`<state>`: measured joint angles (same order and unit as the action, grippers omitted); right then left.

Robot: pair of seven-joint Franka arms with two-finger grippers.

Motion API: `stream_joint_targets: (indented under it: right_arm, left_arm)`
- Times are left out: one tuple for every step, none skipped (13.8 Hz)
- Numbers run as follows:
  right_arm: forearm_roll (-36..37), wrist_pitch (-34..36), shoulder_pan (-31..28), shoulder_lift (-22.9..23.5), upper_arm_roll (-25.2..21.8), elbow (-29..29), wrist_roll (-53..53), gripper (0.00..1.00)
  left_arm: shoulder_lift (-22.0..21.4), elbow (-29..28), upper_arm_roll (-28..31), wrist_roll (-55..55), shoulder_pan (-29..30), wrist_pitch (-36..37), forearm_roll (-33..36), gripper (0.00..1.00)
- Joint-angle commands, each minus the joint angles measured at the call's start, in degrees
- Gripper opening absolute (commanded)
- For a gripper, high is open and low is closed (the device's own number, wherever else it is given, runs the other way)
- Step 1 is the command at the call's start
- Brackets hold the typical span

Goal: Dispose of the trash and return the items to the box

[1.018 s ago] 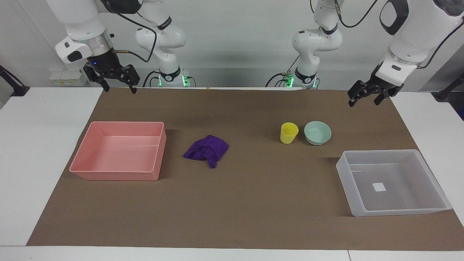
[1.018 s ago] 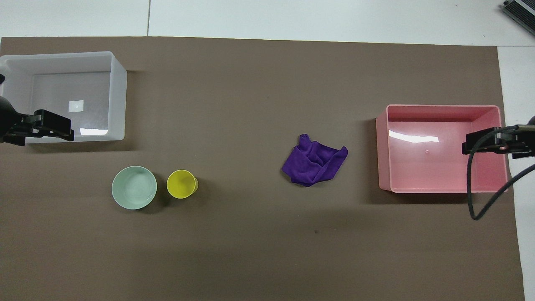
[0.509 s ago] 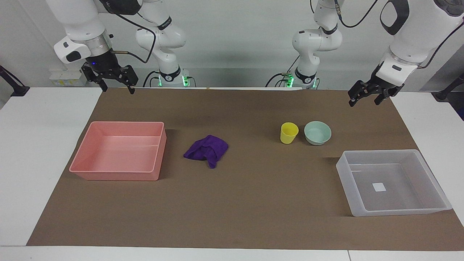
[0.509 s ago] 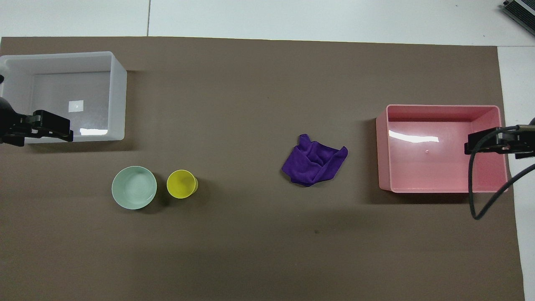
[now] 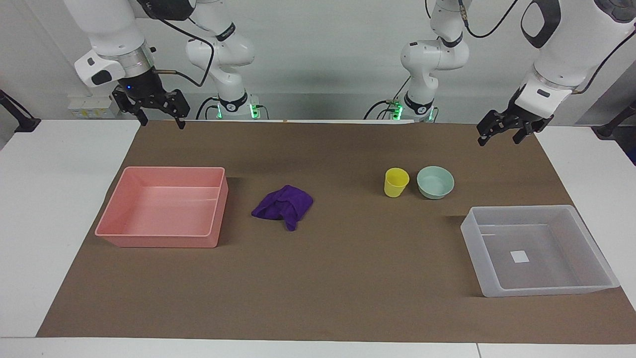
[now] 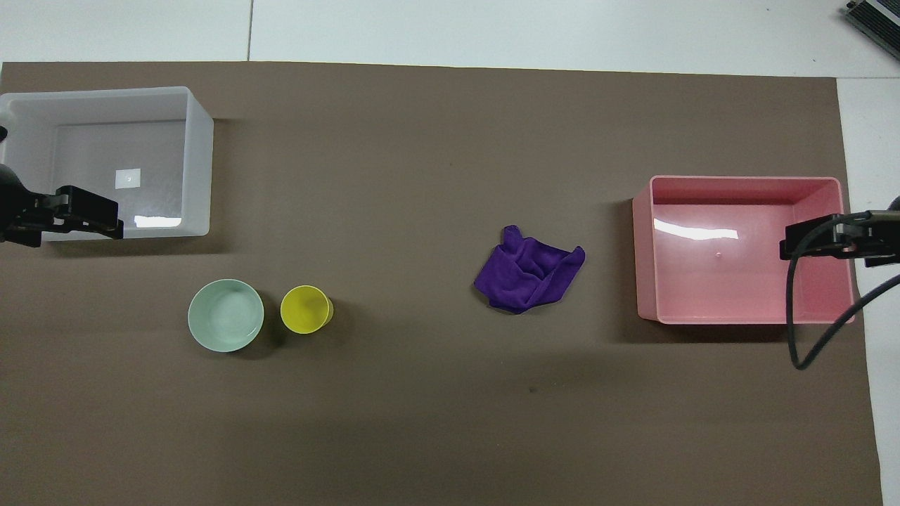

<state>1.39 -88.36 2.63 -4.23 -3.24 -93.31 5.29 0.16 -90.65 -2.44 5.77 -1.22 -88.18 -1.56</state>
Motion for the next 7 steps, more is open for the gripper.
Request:
stream_joint_targets:
  right_arm:
    - [0.3,-2.9,0.6,-1.2,0.3,-2.4,-0.8,1.00]
    - [0.3,-4.4,2.0,-1.2,0.3,-3.1,-0.5,1.00]
    - [0.3,-6.2,3.3,-1.2,0.3,-4.2,0.2,1.00]
    - [0.3,-7.9,4.3,-1.0,0.3,-5.4,2.1,1.00]
    - [0.3,-9.4,5.7,-0.5,0.3,-6.4,4.6,1.00]
    - [0.3,-12.2,7.8,0.0,0.3,-8.3,7.4,1.00]
    - [0.3,-17.8,9.7,0.4,0.4,-11.7,10.0,1.00]
  left_arm:
    - [0.2,0.9,0.2,0.3,-0.2,1.3,0.9,1.00]
    - [0.1,0.9,0.2,0.2,-0.1,1.3,0.9,1.00]
    - [0.0,0.9,0.2,0.1,-0.1,1.6,0.9,1.00]
    - [0.0,0.9,0.2,-0.2,-0.1,2.0,0.9,1.00]
    - [-0.1,0.9,0.2,-0.1,-0.1,2.6,0.9,1.00]
    - [-0.1,0.4,0.2,-0.1,-0.1,3.6,0.9,1.00]
    - [0.5,-0.7,0.2,0.1,0.0,3.9,0.3,1.00]
